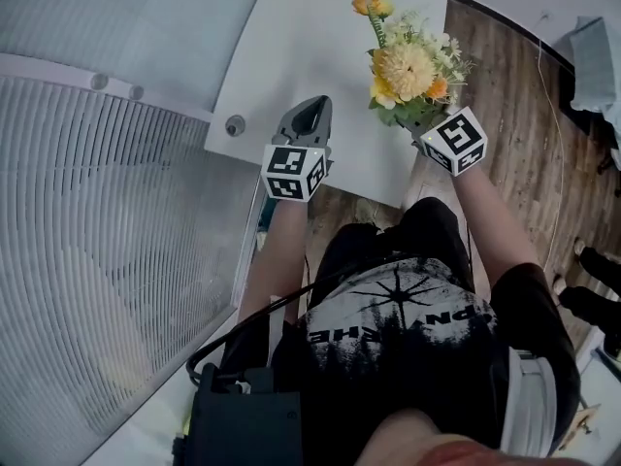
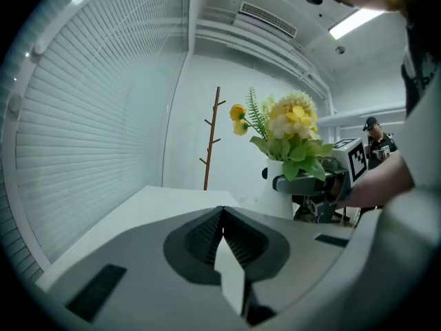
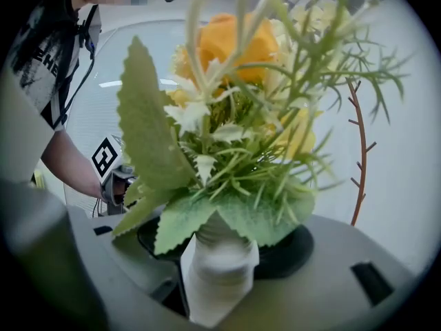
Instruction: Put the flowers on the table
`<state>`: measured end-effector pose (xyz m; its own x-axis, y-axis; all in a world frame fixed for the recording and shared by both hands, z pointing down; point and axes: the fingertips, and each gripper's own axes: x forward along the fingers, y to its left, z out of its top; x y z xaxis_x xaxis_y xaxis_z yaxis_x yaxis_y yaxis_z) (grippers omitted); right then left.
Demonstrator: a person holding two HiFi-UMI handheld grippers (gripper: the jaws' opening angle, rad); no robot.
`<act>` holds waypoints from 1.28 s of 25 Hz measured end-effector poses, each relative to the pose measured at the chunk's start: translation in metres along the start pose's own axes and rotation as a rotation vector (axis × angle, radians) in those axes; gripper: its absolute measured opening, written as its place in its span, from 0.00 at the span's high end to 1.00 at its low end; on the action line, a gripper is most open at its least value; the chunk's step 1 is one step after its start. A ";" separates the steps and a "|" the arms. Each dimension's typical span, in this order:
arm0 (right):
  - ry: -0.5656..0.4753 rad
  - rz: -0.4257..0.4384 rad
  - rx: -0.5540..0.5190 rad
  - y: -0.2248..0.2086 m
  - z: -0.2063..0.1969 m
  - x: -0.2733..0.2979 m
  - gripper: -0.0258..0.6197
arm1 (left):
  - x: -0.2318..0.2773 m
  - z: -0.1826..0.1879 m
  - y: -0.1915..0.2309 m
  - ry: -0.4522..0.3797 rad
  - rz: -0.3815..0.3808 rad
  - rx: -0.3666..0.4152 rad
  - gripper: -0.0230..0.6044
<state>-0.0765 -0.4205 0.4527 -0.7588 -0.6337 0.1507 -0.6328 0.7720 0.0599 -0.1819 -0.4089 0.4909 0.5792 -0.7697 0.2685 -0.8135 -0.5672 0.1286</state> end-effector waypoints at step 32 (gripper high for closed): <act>-0.058 0.168 0.055 -0.044 -0.060 0.101 0.57 | 0.060 -0.029 0.032 0.046 0.155 -0.157 0.94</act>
<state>-0.1162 -0.5153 0.5249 -0.8612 -0.4990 0.0970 -0.5026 0.8644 -0.0159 -0.1751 -0.4648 0.5385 0.4468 -0.8277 0.3395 -0.8928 -0.3880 0.2290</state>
